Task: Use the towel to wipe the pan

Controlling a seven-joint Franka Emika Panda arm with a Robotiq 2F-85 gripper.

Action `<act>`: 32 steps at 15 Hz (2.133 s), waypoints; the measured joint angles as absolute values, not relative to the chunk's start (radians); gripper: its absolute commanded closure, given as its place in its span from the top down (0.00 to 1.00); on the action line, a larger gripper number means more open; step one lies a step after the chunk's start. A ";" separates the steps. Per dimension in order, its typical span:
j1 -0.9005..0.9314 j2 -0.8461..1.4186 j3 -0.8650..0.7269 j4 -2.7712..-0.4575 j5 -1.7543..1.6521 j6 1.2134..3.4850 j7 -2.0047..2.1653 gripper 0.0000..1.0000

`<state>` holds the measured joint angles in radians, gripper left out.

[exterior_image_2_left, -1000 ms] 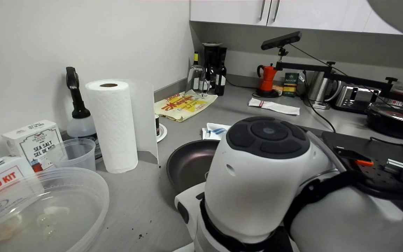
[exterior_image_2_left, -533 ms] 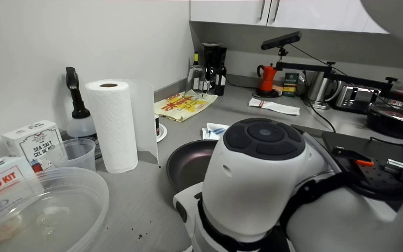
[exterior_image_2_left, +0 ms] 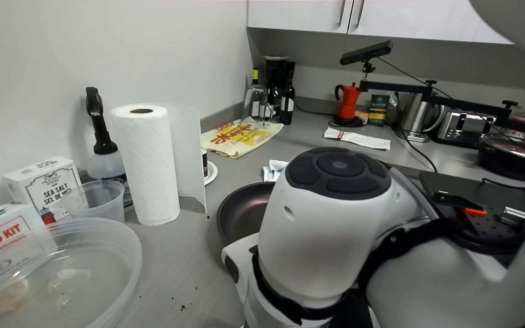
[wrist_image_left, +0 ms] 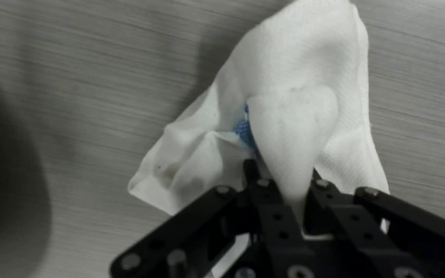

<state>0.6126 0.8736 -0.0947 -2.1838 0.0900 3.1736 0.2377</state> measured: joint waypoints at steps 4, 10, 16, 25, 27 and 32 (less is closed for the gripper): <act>0.587 0.854 -0.076 -2.183 0.090 3.142 0.238 0.04; 0.527 0.750 -0.057 -2.187 0.089 3.048 0.238 0.04; 0.475 0.637 -0.078 -2.208 0.082 2.960 0.237 0.04; 0.051 0.486 0.138 -2.257 0.159 2.756 0.016 0.04; -0.073 0.476 0.217 -2.256 0.253 2.688 -0.114 0.04; -0.269 0.484 0.293 -2.242 0.449 2.498 -0.385 0.04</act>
<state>-0.2691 0.4840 0.2929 -2.2417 0.4494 2.4980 -0.3849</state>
